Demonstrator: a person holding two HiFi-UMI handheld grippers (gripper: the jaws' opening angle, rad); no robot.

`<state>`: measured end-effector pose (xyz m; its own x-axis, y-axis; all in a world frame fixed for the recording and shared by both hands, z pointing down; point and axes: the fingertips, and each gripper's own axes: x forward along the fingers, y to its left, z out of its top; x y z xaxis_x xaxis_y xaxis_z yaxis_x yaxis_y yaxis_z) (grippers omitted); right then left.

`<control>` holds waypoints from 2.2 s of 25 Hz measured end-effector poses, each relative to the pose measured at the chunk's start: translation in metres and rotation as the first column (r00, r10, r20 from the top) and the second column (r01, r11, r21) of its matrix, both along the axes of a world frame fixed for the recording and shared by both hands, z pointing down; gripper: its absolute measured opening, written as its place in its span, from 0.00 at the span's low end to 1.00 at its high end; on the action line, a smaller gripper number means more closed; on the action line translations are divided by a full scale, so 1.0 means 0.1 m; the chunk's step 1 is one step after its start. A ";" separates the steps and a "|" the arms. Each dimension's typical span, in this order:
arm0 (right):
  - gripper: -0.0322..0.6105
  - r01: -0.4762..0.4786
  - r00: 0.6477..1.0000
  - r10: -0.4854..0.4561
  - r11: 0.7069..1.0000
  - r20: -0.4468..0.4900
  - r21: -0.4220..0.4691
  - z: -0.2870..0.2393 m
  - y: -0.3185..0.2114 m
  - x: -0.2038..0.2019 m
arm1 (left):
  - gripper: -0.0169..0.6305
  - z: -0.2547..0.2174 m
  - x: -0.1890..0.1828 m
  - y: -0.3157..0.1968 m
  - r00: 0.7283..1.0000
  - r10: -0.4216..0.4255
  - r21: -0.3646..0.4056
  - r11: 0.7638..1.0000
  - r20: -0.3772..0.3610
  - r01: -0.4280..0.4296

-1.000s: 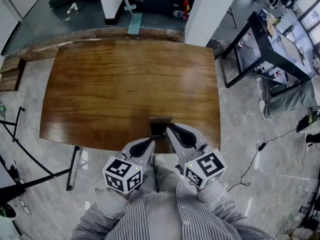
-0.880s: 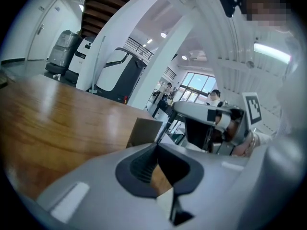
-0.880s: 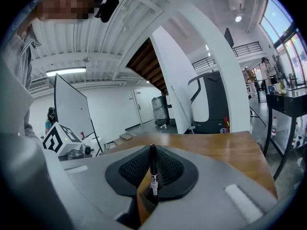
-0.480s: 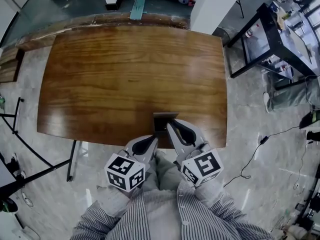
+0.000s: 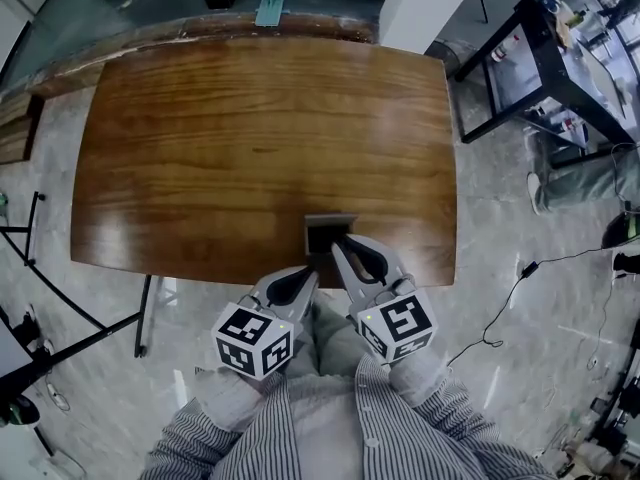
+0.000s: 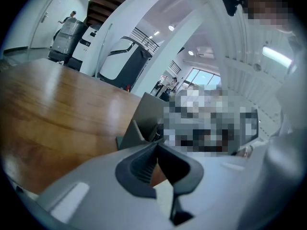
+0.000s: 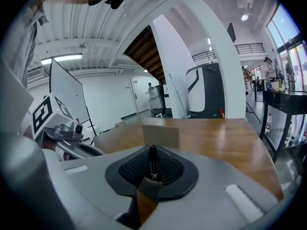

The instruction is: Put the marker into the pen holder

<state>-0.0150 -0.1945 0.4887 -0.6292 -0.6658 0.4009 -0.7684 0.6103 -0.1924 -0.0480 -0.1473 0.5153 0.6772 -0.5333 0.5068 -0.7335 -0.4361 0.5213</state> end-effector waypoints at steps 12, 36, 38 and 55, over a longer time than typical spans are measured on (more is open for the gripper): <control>0.15 -0.018 0.990 0.025 0.999 -0.141 0.046 0.06 -0.01 0.14 | 0.04 -0.01 0.02 -0.01 1.000 0.007 -0.004 1.000 -0.005 -0.007; 0.07 -0.001 1.000 0.001 0.999 0.005 -0.035 -0.27 0.35 0.22 | 0.04 -0.36 0.16 0.05 1.000 -0.011 0.100 0.995 0.000 0.011; 0.05 0.006 1.000 -0.006 0.999 0.013 -0.033 -0.33 0.41 0.23 | 0.04 -0.44 0.16 0.04 1.000 -0.025 0.125 0.992 0.004 0.024; 0.05 0.059 0.997 -0.057 0.996 0.046 -0.060 -0.48 0.58 0.12 | 0.04 -0.67 0.20 0.15 0.998 -0.053 0.187 0.981 0.020 0.048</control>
<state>-0.0032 -0.1360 0.4406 -0.6843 -0.6027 0.4105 -0.7219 0.6396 -0.2641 -0.0281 -0.1325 0.4483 0.6359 -0.6530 0.4113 -0.7684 -0.4862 0.4161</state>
